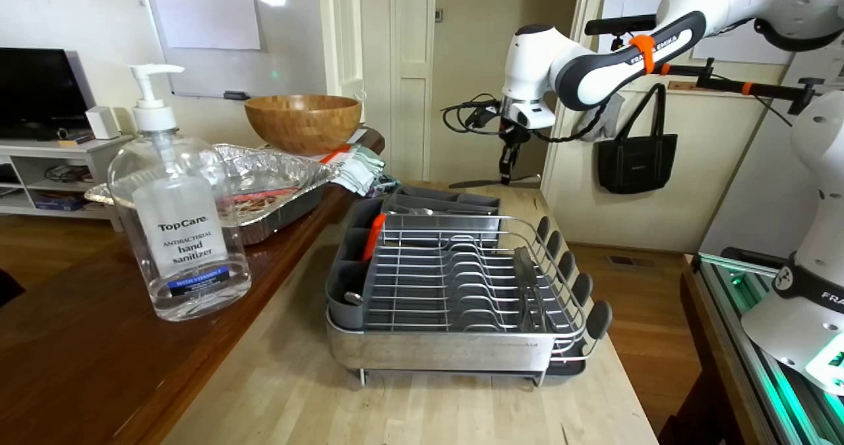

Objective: Put the spoon and knife on the cutlery holder

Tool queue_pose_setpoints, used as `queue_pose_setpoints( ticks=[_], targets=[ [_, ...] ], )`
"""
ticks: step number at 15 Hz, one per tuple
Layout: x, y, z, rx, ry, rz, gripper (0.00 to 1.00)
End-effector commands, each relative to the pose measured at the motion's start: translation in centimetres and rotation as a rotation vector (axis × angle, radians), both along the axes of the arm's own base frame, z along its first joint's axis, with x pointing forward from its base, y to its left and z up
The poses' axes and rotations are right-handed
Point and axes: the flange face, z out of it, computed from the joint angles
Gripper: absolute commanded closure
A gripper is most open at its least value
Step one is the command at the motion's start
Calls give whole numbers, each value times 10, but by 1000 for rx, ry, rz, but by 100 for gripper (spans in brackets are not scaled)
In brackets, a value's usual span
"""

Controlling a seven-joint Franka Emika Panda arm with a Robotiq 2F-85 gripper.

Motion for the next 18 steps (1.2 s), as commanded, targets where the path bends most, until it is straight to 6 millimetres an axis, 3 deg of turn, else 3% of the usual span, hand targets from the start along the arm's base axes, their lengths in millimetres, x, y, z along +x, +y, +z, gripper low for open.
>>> queue_pose_setpoints(
  ticks=[1, 6, 11, 18],
  targets=[
    [30, -6, -5, -21, 7, 29, 98],
    [52, 16, -13, -35, 9, 68, 98],
    [55, 45, -32, 11, -7, 138, 98],
    [53, 41, -53, 93, -5, 119, 98]
  ],
)
